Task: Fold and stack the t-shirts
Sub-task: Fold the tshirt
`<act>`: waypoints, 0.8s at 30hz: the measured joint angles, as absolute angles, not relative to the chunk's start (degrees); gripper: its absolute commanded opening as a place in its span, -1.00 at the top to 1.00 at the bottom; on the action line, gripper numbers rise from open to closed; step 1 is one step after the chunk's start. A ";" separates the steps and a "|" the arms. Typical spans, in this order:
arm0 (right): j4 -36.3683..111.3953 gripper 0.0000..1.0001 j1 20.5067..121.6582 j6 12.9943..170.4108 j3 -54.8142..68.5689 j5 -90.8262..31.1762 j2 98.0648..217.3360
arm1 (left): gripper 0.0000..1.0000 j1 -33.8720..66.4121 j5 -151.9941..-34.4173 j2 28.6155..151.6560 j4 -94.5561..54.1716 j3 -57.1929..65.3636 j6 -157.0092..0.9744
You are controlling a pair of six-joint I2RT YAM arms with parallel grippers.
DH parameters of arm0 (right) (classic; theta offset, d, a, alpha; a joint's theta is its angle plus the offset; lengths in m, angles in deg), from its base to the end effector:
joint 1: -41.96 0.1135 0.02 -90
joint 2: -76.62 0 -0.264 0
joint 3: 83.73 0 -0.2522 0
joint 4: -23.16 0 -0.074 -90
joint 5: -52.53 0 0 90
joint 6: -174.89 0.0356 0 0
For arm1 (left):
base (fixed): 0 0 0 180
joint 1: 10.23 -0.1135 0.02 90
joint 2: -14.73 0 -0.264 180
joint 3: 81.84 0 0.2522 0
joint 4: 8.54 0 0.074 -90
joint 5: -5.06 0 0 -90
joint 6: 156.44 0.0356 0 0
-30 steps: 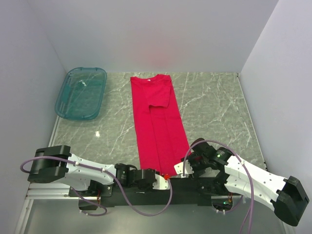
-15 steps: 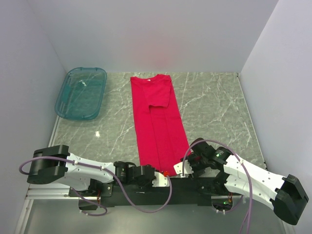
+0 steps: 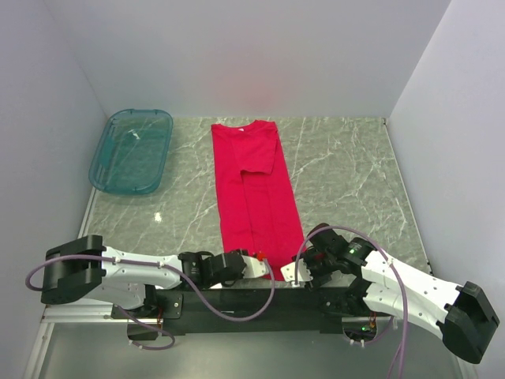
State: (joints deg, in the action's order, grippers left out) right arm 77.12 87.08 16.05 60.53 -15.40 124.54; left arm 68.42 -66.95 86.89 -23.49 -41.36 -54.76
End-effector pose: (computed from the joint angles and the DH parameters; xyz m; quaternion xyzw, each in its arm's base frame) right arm 0.0843 0.1036 0.1584 -0.8268 0.4901 0.1416 0.2371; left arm 0.0556 -0.2212 0.1539 0.6101 0.6881 -0.0802 0.3845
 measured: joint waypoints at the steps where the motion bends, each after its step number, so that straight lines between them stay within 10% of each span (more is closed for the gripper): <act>1: 77.12 -0.26 87.08 16.05 60.53 -15.38 124.54 | 0.36 67.31 -64.67 86.96 -23.73 -41.36 -54.41; 11: 76.95 -0.27 87.08 16.07 60.53 -15.38 124.54 | 0.35 66.83 -59.71 86.23 -24.34 -41.41 -52.53; 24: 77.08 -0.30 87.08 18.08 60.27 -12.67 123.12 | -0.17 69.28 -65.42 71.33 -34.24 -37.71 -54.71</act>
